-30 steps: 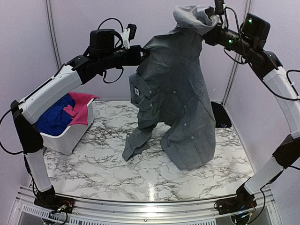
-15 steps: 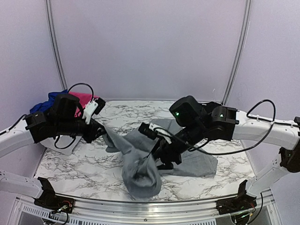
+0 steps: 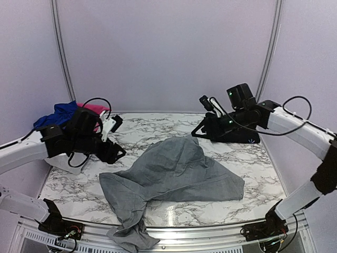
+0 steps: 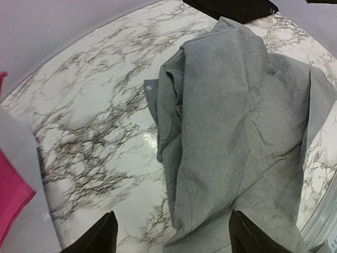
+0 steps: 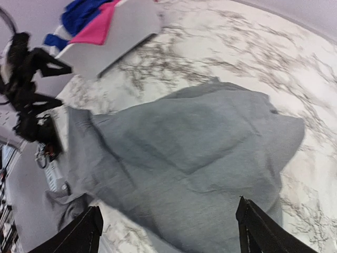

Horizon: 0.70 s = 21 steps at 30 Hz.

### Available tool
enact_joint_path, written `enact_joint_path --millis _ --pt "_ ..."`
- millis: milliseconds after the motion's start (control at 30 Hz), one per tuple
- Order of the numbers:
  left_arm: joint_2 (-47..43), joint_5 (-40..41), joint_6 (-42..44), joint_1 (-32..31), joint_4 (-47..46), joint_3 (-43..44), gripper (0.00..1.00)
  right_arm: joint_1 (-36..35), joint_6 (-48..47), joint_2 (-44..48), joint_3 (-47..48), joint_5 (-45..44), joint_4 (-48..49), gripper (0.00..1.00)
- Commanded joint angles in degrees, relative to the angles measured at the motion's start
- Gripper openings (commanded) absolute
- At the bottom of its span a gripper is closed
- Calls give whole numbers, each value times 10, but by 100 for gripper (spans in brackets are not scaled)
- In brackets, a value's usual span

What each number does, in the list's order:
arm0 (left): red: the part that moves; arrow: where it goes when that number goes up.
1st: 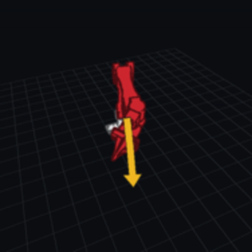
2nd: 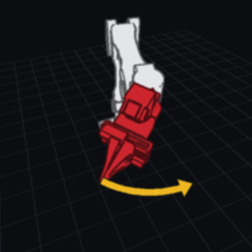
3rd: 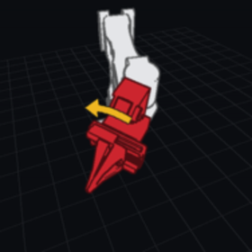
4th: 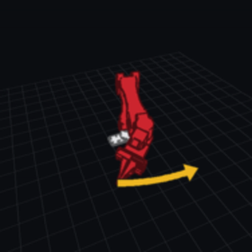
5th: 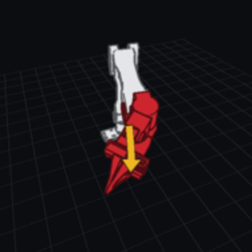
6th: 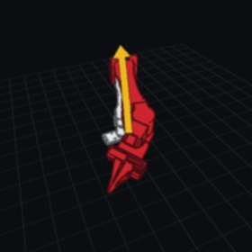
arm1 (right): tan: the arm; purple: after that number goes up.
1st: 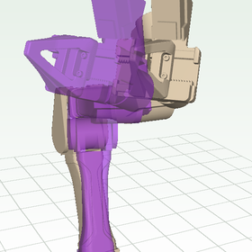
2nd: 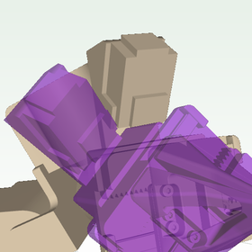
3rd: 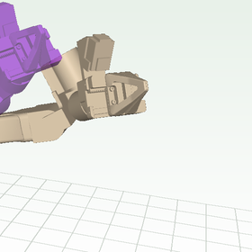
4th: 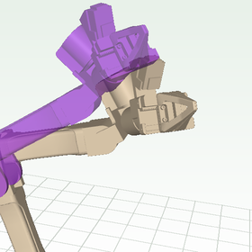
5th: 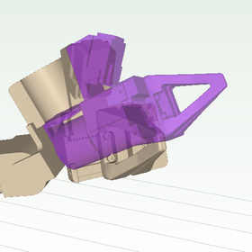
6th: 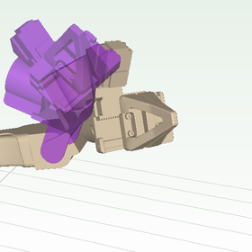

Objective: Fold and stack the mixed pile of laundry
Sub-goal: Flatten out the crumpled shirt at the center of the board.

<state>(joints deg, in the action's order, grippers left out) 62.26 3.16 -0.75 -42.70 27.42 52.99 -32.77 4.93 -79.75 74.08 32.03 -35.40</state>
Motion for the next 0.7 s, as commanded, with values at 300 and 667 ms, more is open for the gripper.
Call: enact_joint_path --millis 300,667 --pt "446 -163 -75 0 -105 259 73 95 -28 -301 138 23 -13 83" --pt "384 -172 -8 -12 -85 284 0 79 -48 -281 116 124 -27 23"
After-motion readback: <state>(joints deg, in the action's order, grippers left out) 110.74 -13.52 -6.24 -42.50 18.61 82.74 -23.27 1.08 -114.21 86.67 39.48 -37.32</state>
